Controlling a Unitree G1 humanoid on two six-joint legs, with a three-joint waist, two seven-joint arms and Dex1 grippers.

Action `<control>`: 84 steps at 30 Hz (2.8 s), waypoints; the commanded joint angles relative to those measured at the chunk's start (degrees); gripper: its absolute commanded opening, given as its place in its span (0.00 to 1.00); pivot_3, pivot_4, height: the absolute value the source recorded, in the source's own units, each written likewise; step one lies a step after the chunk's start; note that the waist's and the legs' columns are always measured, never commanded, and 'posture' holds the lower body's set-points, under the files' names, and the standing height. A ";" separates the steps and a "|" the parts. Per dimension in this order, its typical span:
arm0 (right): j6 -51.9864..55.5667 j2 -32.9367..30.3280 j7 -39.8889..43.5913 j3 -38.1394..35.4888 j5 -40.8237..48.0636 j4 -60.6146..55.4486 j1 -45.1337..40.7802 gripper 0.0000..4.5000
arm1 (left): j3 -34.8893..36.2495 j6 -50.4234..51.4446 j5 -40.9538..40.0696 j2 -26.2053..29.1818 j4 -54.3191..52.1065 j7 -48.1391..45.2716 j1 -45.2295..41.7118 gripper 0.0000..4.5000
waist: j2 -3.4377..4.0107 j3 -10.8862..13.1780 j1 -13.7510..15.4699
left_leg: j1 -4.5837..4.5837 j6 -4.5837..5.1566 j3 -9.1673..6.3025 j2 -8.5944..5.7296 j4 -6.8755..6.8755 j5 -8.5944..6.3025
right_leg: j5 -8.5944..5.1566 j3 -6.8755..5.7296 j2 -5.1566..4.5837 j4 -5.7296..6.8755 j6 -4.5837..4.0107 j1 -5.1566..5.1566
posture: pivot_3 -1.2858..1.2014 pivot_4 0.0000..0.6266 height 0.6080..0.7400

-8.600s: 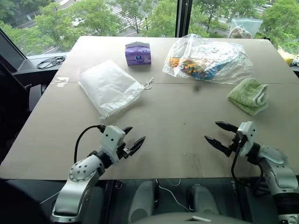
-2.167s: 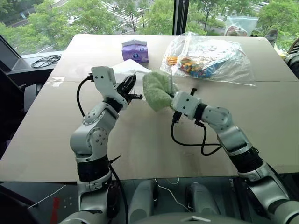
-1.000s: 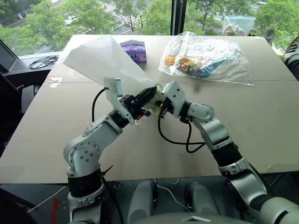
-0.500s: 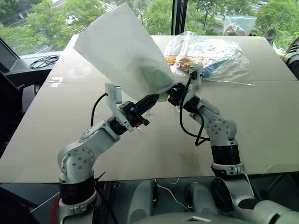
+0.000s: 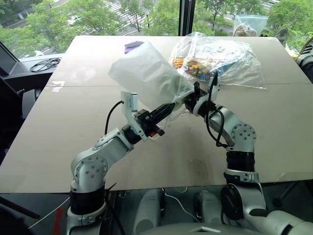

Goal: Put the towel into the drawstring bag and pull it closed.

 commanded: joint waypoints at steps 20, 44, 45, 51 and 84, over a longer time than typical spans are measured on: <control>-8.50 0.55 -16.38 13.01 6.09 0.04 -4.09 0.84 | -0.76 -11.90 14.68 -4.95 9.94 -1.85 -10.78 0.00 | 0.12 0.07 -0.04 | -0.08 0.28 0.08 0.07 0.00 0.15 | 0.00 0.08 0.18 -0.01 0.02 -0.04 | 0.52 0.24 1.00; -6.40 -48.35 42.52 30.27 -41.53 -18.84 11.79 0.84 | 1.41 -11.59 15.35 -5.76 13.12 -2.14 -11.56 0.00 | 0.00 0.16 0.53 | -0.16 0.29 0.11 0.12 0.15 0.11 | -0.01 0.03 0.22 -0.15 0.03 -0.03 | 0.52 0.24 1.00; -7.98 -47.77 42.77 30.84 -44.38 -17.46 11.84 0.84 | 1.38 -11.60 15.45 -5.78 13.10 -2.14 -11.55 0.00 | 0.00 0.17 0.37 | -0.16 0.29 0.10 0.13 0.15 0.11 | -0.01 0.03 0.23 -0.14 0.03 -0.04 | 0.52 0.24 1.00; -17.60 -40.85 42.42 32.28 -58.21 -7.85 10.78 0.84 | 1.23 -11.53 15.70 -5.91 13.04 -2.22 -11.60 0.00 | -0.11 0.22 0.63 | -0.16 0.31 0.14 0.12 0.16 0.14 | -0.01 0.05 0.24 -0.12 0.05 -0.05 | 0.52 0.24 1.00; -24.65 -26.49 44.95 22.11 -71.37 9.23 5.12 0.06 | 0.89 -11.79 17.85 -6.29 13.55 -3.20 -11.63 0.00 | -0.14 0.26 0.73 | -0.14 0.27 0.09 0.09 0.24 0.17 | 0.14 0.02 0.27 -0.01 0.28 0.01 | 0.52 0.24 1.00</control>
